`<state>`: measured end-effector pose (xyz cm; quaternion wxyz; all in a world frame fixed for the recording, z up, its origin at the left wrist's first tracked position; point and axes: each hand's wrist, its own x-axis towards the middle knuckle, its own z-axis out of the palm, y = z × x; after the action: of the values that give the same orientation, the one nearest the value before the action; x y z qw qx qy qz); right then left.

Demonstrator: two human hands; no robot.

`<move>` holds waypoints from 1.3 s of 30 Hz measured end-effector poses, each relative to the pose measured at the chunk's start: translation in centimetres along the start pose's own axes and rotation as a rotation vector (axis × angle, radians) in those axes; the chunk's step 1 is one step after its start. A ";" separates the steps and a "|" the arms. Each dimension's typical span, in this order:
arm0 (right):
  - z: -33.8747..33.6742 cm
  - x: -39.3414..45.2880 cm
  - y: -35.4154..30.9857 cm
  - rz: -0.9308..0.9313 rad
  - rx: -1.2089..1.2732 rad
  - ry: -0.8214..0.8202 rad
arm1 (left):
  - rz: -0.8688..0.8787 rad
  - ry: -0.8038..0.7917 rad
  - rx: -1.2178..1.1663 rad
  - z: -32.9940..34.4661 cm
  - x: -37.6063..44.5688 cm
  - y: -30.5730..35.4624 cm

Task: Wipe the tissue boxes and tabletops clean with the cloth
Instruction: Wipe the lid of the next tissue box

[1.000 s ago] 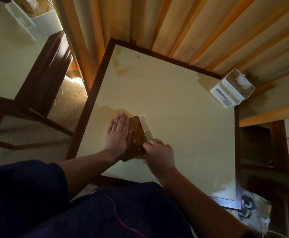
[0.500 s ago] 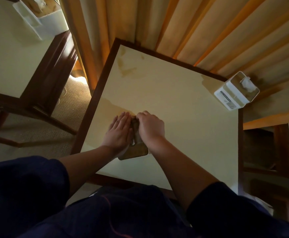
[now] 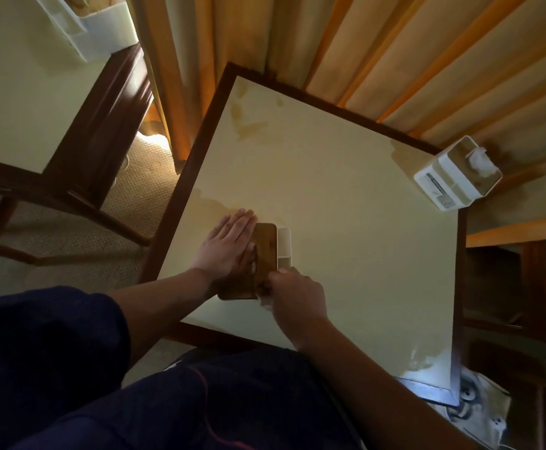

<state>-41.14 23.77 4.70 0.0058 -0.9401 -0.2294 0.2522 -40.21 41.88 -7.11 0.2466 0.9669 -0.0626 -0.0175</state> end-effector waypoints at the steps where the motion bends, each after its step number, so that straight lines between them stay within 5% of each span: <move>1: -0.5 0.5 -0.2 0.013 -0.019 -0.040 | -0.012 -0.004 -0.009 0.1 -0.1 0.0; 6: -2.1 3.9 -1.6 0.080 -0.128 -0.140 | -0.025 0.016 -0.029 0.1 -0.3 0.3; 16: -3.9 9.0 -1.1 0.117 -0.124 0.147 | 0.028 0.061 0.019 -0.3 -0.4 0.6; 24: 2.2 3.3 0.6 0.022 -0.024 0.287 | -0.014 0.023 0.004 -0.3 -0.2 0.3; 32: 3.3 -0.9 0.7 -0.003 -0.036 0.110 | 0.010 0.033 0.080 -0.2 -0.3 0.3; 39: 1.3 2.4 0.7 0.003 -0.033 0.121 | -0.006 0.012 0.000 -0.1 -0.2 0.0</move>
<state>-39.61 24.05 2.39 0.0037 -0.9539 -0.2313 0.1912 -40.37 41.94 -7.00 0.2471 0.9672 -0.0584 -0.0126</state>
